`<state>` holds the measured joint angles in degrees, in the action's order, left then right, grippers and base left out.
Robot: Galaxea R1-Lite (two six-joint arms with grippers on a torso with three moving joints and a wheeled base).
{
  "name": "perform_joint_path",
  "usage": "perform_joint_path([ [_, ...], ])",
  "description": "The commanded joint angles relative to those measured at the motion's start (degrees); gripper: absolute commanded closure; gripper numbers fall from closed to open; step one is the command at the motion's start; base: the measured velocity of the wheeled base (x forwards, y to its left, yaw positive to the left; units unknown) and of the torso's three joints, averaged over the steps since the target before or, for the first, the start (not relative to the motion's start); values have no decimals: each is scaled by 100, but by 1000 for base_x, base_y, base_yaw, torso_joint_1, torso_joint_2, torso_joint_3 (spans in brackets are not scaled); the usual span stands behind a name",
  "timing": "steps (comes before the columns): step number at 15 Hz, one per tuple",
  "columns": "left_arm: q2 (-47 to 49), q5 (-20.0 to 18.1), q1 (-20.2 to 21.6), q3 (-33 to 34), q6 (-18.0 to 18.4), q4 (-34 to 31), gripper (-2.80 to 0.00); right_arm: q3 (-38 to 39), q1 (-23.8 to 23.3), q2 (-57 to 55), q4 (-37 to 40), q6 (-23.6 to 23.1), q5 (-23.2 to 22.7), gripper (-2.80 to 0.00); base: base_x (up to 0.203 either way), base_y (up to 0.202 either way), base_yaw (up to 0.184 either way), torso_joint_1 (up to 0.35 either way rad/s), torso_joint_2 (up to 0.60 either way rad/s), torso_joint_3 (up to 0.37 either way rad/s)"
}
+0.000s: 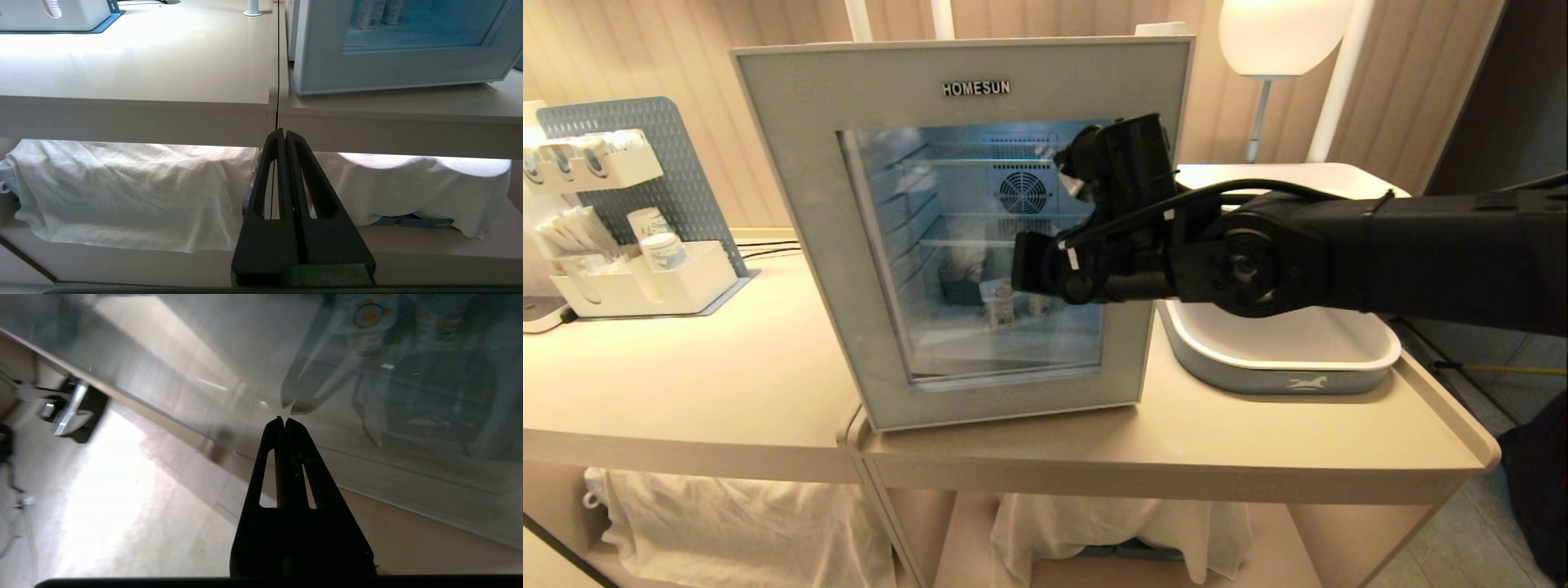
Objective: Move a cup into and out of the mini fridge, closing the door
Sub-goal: Close the freezer door
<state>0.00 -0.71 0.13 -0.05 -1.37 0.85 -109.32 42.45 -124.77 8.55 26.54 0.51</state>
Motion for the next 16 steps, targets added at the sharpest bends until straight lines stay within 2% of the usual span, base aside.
perform_joint_path([
  [1, 9, 0, 4, 5, -4, 6, 0, -230, 9, -573, -6, -151, 72, 0, 0, 0, 0, 0, 0, 0],
  [8, 9, 0, 4, -2, -4, 8, 0, -146, 0, -400, 184, -107, 116, 0, 0, 0, 0, 0, 0, 0],
  [11, 9, 0, 4, 5, -4, 3, 0, 609, 5, 302, 224, -41, 166, 0, 0, 0, 0, 0, 0, 0],
  [16, 9, 0, 4, -4, -4, 11, 0, 2001, -216, 2260, 297, 8, 1252, 0, 0, 0, 0, 0, 0, 0],
])
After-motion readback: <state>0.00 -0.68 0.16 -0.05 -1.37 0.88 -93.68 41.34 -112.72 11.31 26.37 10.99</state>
